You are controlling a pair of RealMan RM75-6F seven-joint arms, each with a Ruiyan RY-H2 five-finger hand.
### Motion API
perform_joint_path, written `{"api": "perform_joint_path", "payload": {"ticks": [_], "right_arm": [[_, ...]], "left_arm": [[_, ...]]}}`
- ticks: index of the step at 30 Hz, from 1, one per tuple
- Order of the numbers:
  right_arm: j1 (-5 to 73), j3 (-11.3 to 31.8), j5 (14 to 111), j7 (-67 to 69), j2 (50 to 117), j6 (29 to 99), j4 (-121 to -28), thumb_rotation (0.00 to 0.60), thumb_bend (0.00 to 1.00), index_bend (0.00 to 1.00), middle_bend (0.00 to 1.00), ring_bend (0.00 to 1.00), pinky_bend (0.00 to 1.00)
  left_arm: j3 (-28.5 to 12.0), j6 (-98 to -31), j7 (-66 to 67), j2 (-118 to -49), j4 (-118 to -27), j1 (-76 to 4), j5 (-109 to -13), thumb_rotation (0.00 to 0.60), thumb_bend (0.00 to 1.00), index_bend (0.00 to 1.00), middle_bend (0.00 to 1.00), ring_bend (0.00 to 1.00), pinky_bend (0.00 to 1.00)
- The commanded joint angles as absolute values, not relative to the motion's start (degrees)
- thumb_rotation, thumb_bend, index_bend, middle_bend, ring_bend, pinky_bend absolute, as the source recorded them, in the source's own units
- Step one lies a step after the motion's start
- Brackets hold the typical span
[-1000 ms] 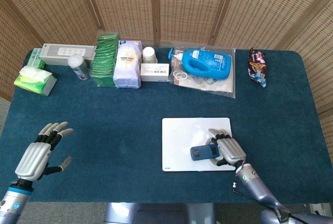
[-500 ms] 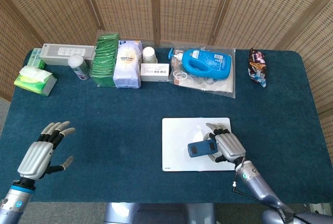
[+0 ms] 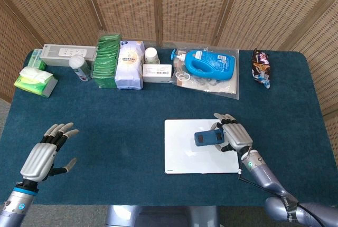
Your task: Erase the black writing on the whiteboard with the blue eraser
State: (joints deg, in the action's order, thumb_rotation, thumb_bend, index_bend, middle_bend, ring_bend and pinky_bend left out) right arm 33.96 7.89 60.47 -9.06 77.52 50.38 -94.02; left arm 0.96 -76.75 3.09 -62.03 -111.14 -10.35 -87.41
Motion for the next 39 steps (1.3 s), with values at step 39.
{"api": "perform_joint_path", "payload": {"ticks": [39], "right_arm": [[35.04,5.34,58.03,-10.11,80.07,47.93,-89.14,0.600,0.31,0.31,0.02,0.00,0.00]], "left_arm": [[1.10,-76.89,3.80,-61.56,-111.75,-10.23,-87.42,0.600,0.38,0.16,0.08,0.00,0.00]]}}
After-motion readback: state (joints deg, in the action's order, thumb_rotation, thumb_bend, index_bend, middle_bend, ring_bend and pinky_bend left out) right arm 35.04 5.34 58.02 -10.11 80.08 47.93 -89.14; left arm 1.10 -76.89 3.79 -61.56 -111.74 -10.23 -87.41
